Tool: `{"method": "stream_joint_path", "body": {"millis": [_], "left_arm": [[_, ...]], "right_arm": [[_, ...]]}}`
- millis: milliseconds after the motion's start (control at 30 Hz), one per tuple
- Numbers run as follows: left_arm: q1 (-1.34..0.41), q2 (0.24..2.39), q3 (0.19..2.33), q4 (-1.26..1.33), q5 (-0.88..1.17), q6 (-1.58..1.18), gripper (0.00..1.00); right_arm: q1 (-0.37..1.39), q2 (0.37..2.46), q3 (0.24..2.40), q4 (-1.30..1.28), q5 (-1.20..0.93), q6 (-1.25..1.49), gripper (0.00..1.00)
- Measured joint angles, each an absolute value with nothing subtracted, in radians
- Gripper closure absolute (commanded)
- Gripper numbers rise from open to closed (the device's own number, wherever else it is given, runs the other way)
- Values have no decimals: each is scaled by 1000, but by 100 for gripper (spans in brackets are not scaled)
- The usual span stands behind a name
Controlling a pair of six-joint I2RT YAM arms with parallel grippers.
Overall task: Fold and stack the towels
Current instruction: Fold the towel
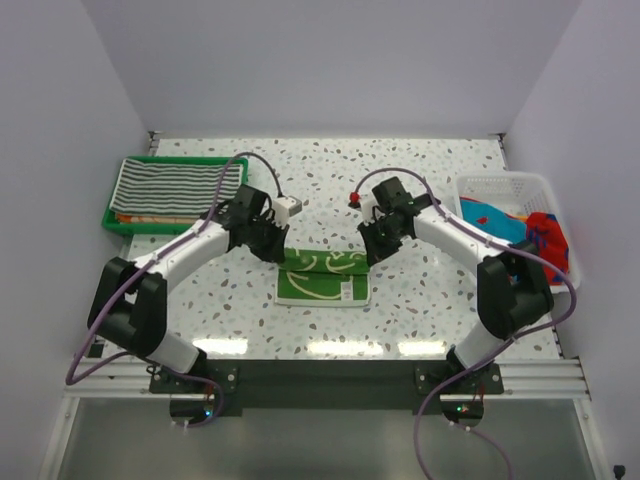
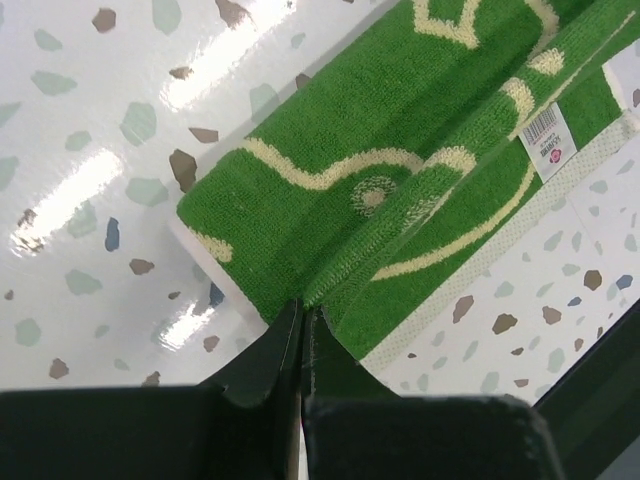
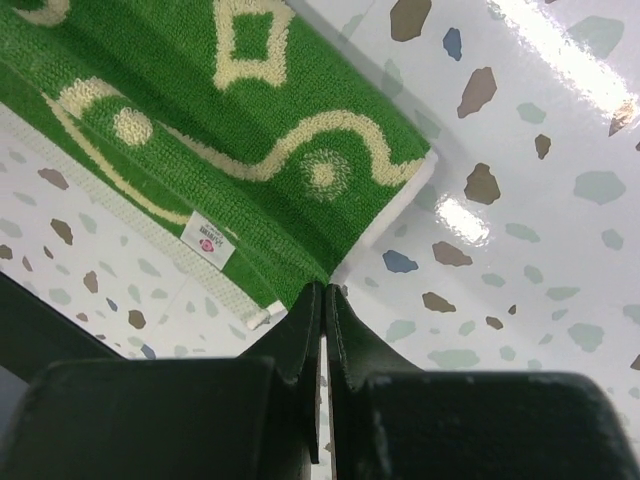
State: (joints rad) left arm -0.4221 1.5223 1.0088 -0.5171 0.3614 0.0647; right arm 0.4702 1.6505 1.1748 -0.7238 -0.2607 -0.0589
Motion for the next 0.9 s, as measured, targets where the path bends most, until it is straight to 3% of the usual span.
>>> {"method": "stream_joint_path", "body": {"millis": [900], "left_arm": [[-428,1463,928,-610,417,-133,100]], "right_arm": [[490,1588,1068,-717,-305,55,100]]}}
